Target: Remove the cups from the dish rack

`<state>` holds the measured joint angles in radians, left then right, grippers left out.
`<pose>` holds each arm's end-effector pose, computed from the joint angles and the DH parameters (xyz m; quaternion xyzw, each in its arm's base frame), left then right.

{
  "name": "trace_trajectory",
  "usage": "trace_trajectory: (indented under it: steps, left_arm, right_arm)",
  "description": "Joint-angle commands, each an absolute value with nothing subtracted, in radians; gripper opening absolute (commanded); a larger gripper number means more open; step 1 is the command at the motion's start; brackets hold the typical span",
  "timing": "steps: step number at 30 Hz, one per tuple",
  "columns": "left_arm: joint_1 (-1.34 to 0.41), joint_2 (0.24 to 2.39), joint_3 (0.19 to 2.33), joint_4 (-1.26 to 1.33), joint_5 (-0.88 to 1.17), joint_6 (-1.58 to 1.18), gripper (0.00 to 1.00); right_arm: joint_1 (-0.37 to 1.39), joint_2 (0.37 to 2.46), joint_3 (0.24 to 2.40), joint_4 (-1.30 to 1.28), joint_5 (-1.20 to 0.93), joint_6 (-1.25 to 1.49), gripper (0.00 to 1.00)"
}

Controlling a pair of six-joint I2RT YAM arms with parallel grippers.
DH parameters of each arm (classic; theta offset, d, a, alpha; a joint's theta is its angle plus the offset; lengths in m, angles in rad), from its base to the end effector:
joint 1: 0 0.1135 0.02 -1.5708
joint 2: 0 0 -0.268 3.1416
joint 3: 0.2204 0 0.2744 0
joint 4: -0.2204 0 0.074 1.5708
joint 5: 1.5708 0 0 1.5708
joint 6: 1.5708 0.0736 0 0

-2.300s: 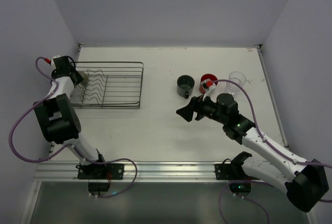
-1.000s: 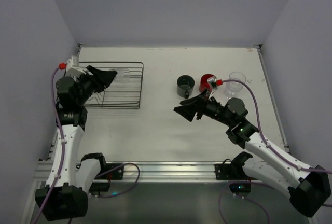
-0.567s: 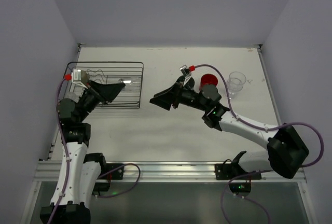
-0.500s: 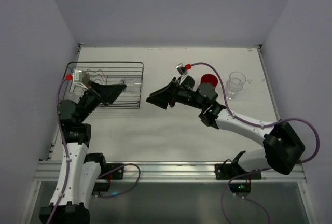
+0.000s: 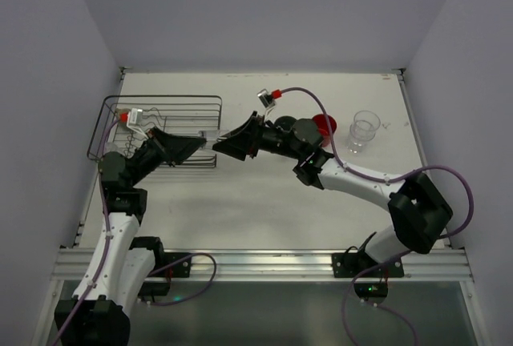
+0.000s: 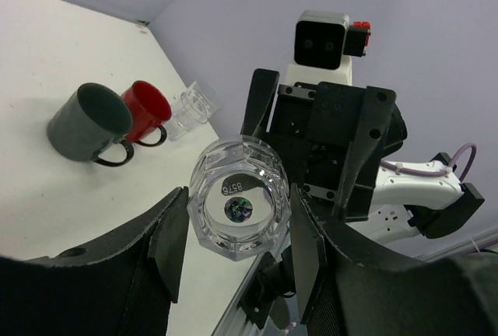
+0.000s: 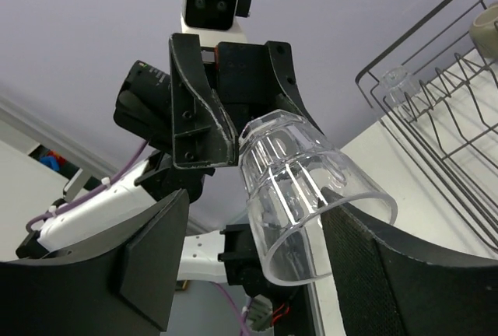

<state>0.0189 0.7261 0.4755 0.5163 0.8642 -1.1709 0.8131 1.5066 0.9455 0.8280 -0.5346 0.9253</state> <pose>0.2124 -0.0520 0.3151 -0.0334 0.6431 -0.6062 0.4666 0.2435 0.3119 0.3255 -0.1768 0.5960 0.6890 0.3724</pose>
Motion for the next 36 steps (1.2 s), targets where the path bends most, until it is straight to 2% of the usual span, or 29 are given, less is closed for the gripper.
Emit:
trace_trajectory:
  steps: [1, 2, 4, 5, 6, 7, 8, 11, 13, 14, 16, 17, 20, 22, 27, 36]
  left_arm:
    - [0.014, 0.716, 0.468, 0.560, 0.913, -1.224, 0.25]
    - [0.014, 0.716, 0.465, 0.560, 0.911, -1.224, 0.26]
    - [0.014, 0.721, 0.457, 0.554, 0.908, -1.212, 0.29]
    - [0.014, 0.722, 0.463, 0.525, 0.905, -1.203, 0.36]
    - [0.015, 0.723, 0.471, 0.500, 0.896, -1.186, 0.42]
    - [0.014, 0.723, 0.482, 0.467, 0.891, -1.136, 0.48]
    - [0.012, 0.724, 0.517, 0.389, 0.885, -1.103, 0.61]
    - [0.014, 0.738, 0.616, 0.185, 0.836, -0.939, 0.79]
    - [0.014, 0.739, 0.675, 0.074, 0.767, -0.791, 0.85]
    - [0.014, 0.735, 0.734, -0.052, 0.703, -0.735, 0.90]
    - [0.014, 0.726, 0.788, -0.150, 0.638, -0.595, 0.93]
    - [0.014, 0.713, 0.828, -0.228, 0.605, -0.548, 0.95]
    - [0.011, 0.669, 0.838, -0.311, 0.484, -0.440, 0.96]
    - [0.011, 0.644, 0.812, -0.311, 0.427, -0.422, 0.96]
    - [0.011, 0.618, 0.742, -0.319, 0.411, -0.387, 0.96]
    - [-0.063, 0.577, 0.723, -0.350, 0.298, -0.341, 0.96]
  right_arm:
    - [0.821, 1.532, 1.008, 0.939, -0.566, 0.965, 0.67]
    - [0.822, 1.537, 1.020, 0.949, -0.568, 0.971, 0.53]
    - [0.827, 1.542, 1.025, 0.953, -0.568, 0.980, 0.32]
    - [0.827, 1.539, 1.017, 0.953, -0.563, 0.980, 0.22]
    - [0.827, 1.533, 1.008, 0.953, -0.551, 0.979, 0.06]
    - [0.827, 1.513, 0.996, 0.951, -0.540, 0.971, 0.00]
    - [0.827, 1.500, 0.968, 0.928, -0.531, 0.959, 0.00]
    - [0.827, 1.427, 0.937, 0.757, -0.511, 0.859, 0.00]
    - [0.827, 1.372, 0.922, 0.608, -0.470, 0.730, 0.00]
    - [0.827, 1.320, 0.931, 0.387, -0.436, 0.669, 0.00]
    - [0.827, 1.284, 0.957, 0.142, -0.312, 0.504, 0.00]
    - [0.827, 1.272, 0.983, -0.087, -0.254, 0.458, 0.00]
    - [0.827, 1.249, 0.988, -0.387, -0.049, 0.361, 0.00]
    - [0.827, 1.236, 0.962, -0.487, 0.029, 0.341, 0.00]
    - [0.825, 1.299, 0.965, -0.577, 0.201, 0.315, 0.00]
    - [0.805, 1.552, 1.026, -0.584, 0.268, 0.302, 0.00]
